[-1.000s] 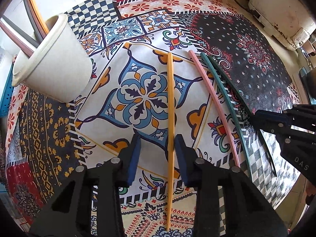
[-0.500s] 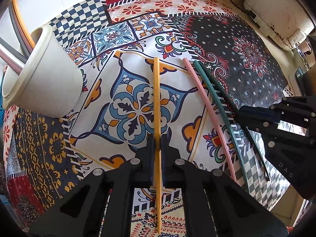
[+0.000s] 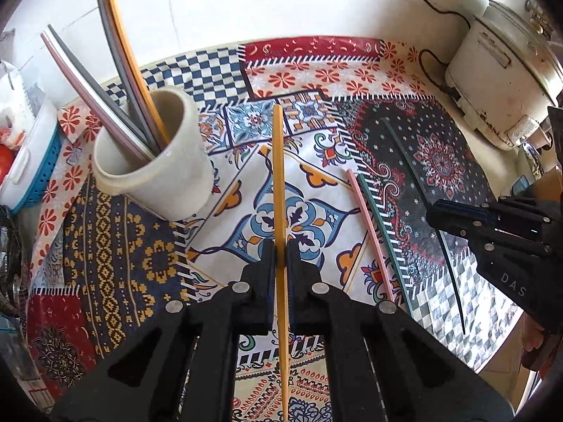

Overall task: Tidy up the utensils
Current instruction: 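Lift both chopsticks and lower them into the white cup with both tools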

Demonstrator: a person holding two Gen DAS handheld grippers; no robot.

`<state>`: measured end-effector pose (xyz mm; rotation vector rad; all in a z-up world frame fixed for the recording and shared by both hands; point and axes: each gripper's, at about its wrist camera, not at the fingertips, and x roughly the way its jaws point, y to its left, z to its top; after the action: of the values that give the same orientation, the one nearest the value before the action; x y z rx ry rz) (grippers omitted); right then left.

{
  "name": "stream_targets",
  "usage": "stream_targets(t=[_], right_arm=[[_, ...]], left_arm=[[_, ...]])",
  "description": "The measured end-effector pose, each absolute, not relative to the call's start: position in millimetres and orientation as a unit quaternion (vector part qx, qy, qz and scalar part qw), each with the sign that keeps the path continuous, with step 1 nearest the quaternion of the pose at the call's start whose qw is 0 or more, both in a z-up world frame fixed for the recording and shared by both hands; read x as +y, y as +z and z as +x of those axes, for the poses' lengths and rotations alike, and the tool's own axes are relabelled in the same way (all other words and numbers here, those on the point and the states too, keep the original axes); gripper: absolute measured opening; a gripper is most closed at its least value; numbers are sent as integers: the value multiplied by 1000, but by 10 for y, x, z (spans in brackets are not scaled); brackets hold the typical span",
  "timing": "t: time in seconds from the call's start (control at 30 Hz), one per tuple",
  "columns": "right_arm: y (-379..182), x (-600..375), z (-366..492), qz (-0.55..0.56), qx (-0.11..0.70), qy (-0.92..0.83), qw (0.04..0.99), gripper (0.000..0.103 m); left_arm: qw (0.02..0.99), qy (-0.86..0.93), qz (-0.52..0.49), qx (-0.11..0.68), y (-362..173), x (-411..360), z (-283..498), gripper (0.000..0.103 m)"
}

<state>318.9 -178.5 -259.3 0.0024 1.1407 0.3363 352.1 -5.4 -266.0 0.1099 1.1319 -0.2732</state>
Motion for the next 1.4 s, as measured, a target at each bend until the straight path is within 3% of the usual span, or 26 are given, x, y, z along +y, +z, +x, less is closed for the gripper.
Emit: stream_targets(t=[0.83,1.4], right_arm=[[-1557,-1074,3552,8,412,263,872,5],[-1292,-327,4236,26,329,310,892,5]], left_arm=[[919,-45,-20,392,-1505,818,3534,4],[937,-5,-96,336,-1422,1288,4207,4]])
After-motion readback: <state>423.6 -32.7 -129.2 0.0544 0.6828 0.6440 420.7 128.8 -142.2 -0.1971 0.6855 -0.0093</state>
